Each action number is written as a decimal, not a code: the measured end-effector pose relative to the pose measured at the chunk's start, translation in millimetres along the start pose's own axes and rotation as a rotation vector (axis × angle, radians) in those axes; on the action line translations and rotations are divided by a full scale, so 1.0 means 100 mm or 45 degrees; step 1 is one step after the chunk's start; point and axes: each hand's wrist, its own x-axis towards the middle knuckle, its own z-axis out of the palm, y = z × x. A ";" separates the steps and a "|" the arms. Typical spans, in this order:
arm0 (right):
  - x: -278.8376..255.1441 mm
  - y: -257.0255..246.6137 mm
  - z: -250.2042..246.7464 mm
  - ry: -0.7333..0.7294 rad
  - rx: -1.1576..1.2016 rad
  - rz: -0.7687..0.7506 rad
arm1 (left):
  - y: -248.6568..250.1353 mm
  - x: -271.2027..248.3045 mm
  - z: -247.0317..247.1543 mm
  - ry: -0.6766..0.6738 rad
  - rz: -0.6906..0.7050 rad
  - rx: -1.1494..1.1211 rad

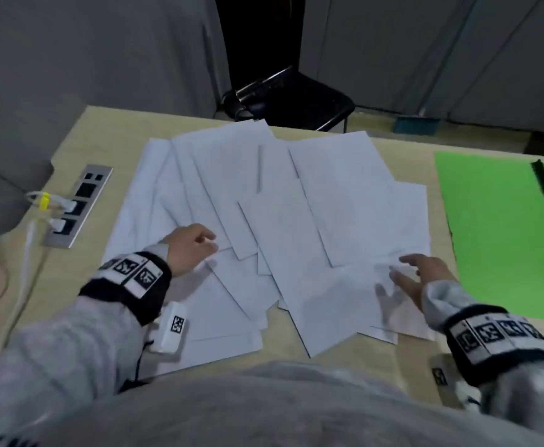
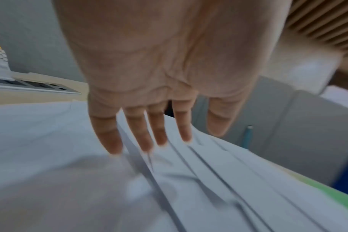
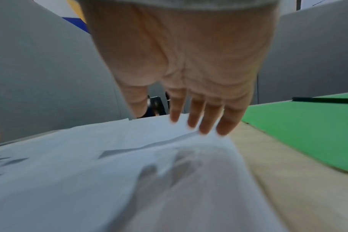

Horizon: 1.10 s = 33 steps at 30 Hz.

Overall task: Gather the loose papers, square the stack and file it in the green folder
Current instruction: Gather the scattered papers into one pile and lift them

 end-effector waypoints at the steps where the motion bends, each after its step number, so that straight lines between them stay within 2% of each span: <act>1: 0.11 -0.05 0.00 0.096 -0.011 0.031 | 0.00 0.10 -0.04 0.037 -0.022 -0.012; 4: 0.32 -0.25 -0.03 0.261 0.014 0.212 | -0.01 0.31 -0.16 0.202 -0.217 -0.019; 7: 0.49 -0.28 0.08 0.227 -0.010 0.372 | -0.14 0.44 -0.17 0.352 -0.422 0.016; 11: 0.60 -0.40 0.21 0.089 -0.234 0.347 | -0.31 0.54 -0.24 0.520 -0.686 0.013; 13: 0.60 -0.48 0.28 0.041 -0.318 0.290 | -0.36 0.57 -0.25 0.525 -0.835 -0.017; 15: 0.59 -0.58 0.37 -0.003 -0.352 0.228 | -0.36 0.61 -0.23 0.541 -0.913 -0.016; 17: 0.55 -0.70 0.45 -0.086 -0.372 0.140 | -0.31 0.62 -0.16 0.591 -0.861 0.017; 19: 0.54 -0.80 0.50 -0.103 -0.318 0.070 | -0.22 0.62 -0.06 0.539 -0.764 0.047; 22: 0.55 -0.84 0.47 0.121 -0.067 0.143 | -0.13 0.64 -0.03 0.446 -0.659 -0.010; 25: 0.65 -0.73 0.40 0.359 -0.029 0.263 | -0.14 0.70 -0.17 0.488 -0.719 -0.101; 28: 0.73 -0.71 0.36 0.298 -0.125 0.286 | -0.12 0.71 -0.25 0.505 -0.808 -0.124; 31: 0.69 -0.81 0.42 0.216 -0.294 0.196 | 0.02 0.69 -0.13 0.426 -0.722 -0.103; 33: 0.62 -0.90 0.49 0.164 -0.401 0.217 | 0.12 0.66 0.00 0.386 -0.644 -0.088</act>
